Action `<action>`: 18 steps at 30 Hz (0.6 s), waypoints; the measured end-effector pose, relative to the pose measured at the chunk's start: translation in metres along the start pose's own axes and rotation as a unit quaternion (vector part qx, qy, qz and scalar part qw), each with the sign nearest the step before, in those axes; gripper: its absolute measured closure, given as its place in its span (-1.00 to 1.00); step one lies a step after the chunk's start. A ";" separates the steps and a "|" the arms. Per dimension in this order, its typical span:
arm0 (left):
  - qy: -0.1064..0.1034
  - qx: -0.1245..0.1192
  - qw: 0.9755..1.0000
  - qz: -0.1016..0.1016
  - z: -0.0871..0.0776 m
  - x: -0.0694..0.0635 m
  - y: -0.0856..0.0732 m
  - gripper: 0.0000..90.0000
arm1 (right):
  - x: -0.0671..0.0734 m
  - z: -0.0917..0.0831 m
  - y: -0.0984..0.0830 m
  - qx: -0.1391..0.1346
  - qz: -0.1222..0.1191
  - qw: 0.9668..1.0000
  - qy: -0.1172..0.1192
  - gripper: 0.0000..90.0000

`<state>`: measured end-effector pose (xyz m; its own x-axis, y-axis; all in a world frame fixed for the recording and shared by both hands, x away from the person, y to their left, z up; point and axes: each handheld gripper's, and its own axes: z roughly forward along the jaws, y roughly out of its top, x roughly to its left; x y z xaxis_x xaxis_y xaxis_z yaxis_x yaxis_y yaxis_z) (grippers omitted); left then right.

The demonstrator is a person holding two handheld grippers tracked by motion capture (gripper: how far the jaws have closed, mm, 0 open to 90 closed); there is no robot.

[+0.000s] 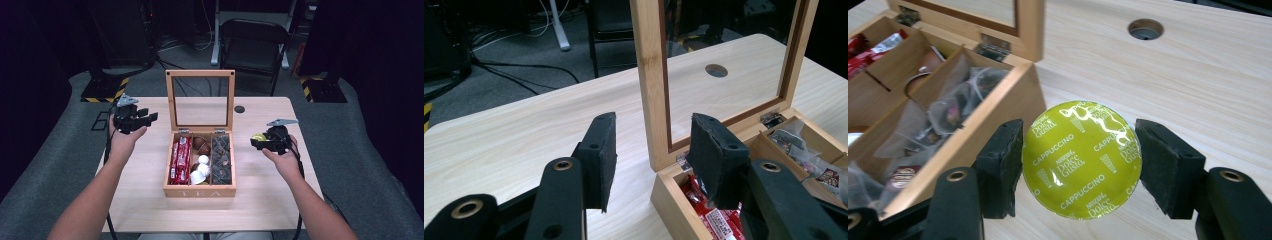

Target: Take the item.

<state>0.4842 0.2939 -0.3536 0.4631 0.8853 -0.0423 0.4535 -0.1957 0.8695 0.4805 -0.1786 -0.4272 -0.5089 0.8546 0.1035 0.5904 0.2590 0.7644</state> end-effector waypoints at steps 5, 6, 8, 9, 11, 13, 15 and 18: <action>0.000 0.001 1.000 0.000 0.000 0.000 0.000 0.20 | -0.009 -0.001 -0.009 0.003 0.012 1.000 -0.010 -0.17; 0.000 0.001 1.000 0.000 0.000 0.000 0.000 0.20 | -0.011 -0.001 -0.010 0.003 0.011 1.000 -0.011 -0.17; 0.001 0.000 1.000 -0.001 0.000 -0.001 0.000 0.20 | -0.014 -0.001 -0.013 0.007 0.010 1.000 -0.018 -0.17; 0.000 0.001 1.000 0.000 0.001 -0.001 0.000 0.20 | -0.014 -0.001 -0.014 0.007 0.016 1.000 -0.017 -0.17; 0.000 0.001 1.000 0.001 0.001 -0.001 0.000 0.20 | -0.017 -0.001 -0.017 0.012 0.016 1.000 -0.023 -0.17; 0.000 0.002 1.000 0.002 0.001 -0.001 0.000 0.20 | -0.019 0.000 -0.021 0.013 0.015 0.999 -0.026 -0.17; 0.000 0.001 1.000 0.001 0.001 -0.001 0.000 0.20 | -0.020 0.000 -0.023 0.014 0.018 0.999 -0.028 -0.17; 0.001 0.002 1.000 0.001 0.000 -0.001 0.000 0.20 | -0.023 0.000 -0.029 0.011 0.023 0.999 -0.037 -0.17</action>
<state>0.4835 0.2931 -0.3535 0.4632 0.8853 -0.0397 0.4552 -0.1993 0.8678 0.4752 -0.2060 -0.4513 -0.4338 0.8966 0.0891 0.6261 0.2289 0.7454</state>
